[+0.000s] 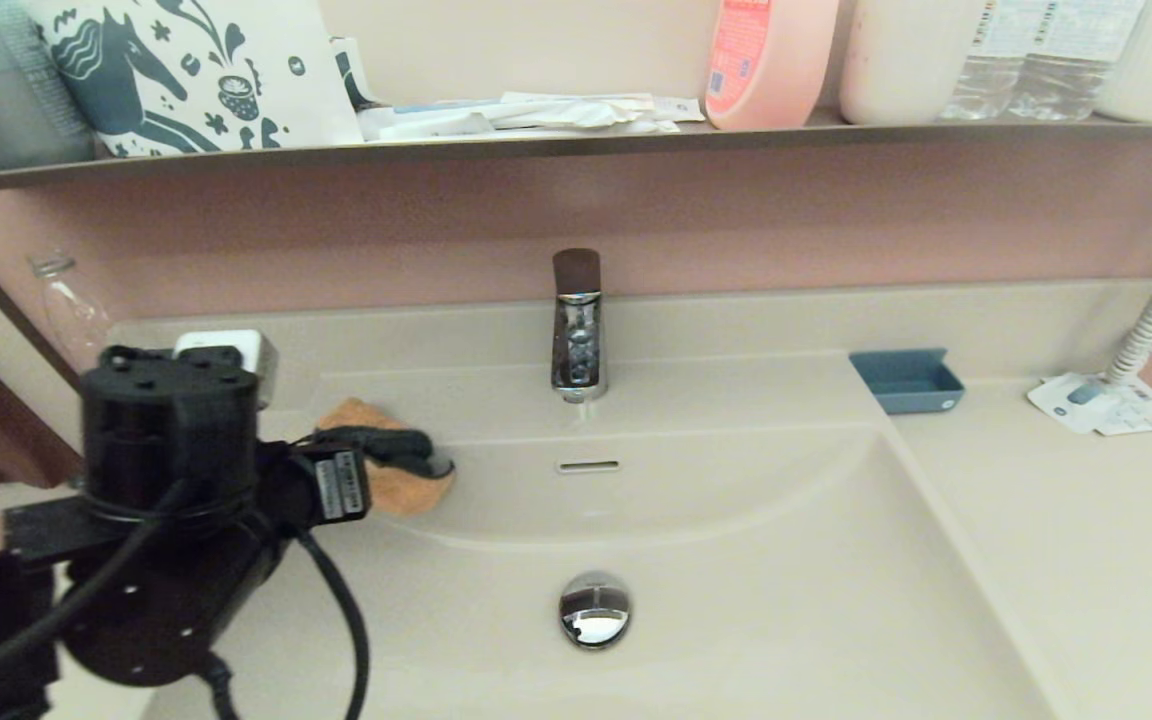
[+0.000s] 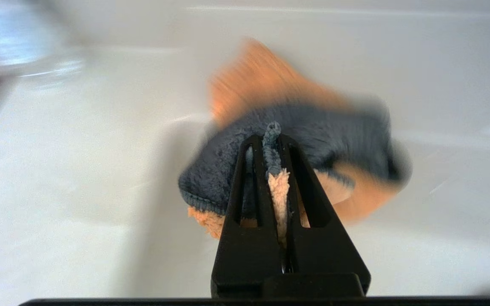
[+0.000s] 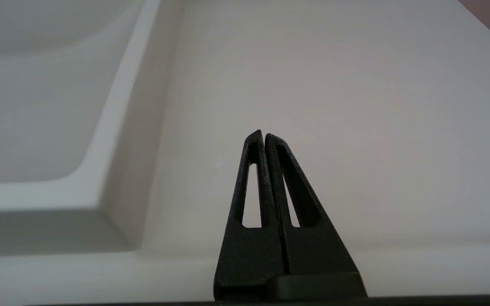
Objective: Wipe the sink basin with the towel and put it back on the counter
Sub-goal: Wipe the sink
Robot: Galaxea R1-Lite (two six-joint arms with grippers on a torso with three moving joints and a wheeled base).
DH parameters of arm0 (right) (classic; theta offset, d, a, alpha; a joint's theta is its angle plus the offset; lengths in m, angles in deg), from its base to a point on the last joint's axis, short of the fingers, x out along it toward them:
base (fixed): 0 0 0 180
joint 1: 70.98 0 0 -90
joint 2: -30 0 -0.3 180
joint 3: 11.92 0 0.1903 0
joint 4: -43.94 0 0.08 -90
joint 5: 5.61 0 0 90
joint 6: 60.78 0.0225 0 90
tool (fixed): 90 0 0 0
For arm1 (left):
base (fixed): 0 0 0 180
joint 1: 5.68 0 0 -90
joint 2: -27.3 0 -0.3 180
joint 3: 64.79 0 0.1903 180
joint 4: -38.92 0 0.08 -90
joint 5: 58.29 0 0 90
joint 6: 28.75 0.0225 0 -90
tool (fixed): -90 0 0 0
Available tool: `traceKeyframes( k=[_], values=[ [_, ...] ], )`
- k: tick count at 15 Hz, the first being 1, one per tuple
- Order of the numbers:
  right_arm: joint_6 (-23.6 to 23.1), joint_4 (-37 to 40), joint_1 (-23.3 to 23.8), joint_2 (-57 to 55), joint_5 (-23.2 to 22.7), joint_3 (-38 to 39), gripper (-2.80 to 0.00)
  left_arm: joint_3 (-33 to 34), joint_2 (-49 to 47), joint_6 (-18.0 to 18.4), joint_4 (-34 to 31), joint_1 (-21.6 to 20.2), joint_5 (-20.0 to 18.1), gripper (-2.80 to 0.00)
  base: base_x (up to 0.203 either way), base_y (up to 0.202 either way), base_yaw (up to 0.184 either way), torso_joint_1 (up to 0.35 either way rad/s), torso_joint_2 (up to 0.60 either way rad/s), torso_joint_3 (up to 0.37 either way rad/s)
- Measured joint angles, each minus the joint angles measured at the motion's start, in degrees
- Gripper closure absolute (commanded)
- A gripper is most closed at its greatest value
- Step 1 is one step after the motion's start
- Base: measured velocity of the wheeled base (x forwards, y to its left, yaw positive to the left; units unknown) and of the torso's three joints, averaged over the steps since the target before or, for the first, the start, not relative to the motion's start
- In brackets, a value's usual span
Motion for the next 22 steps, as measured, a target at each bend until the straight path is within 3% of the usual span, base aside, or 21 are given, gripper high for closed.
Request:
traceKeyframes(
  k=[2,6,11,16,20,22],
  values=[
    [0.0,0.02,0.0,0.0,0.0,0.0,0.0,-1.58,8.64,-0.01,-12.46,-0.77,-0.03,0.0,0.0,0.0,0.0,0.0,0.0,0.0],
    [0.0,0.02,0.0,0.0,0.0,0.0,0.0,-14.49,21.21,0.24,-39.0,-3.44,0.22,0.0,0.0,0.0,0.0,0.0,0.0,0.0],
    [0.0,0.02,0.0,0.0,0.0,0.0,0.0,-29.41,28.29,5.3,-60.92,-7.92,0.65,0.0,0.0,0.0,0.0,0.0,0.0,0.0],
    [0.0,0.02,0.0,0.0,0.0,0.0,0.0,-29.82,30.52,5.59,-71.39,-16.47,0.23,0.0,0.0,0.0,0.0,0.0,0.0,0.0],
    [0.02,0.01,0.0,0.0,0.0,0.0,0.0,-26.68,28.31,5.67,-71.95,-25.83,0.01,0.0,0.0,0.0,0.0,0.0,0.0,0.0],
    [0.0,0.01,0.0,0.0,0.0,0.0,0.0,-23.2,27.34,5.5,-71.86,-28.04,-2.1,0.0,0.0,0.0,0.0,0.0,0.0,0.0]
  ],
)
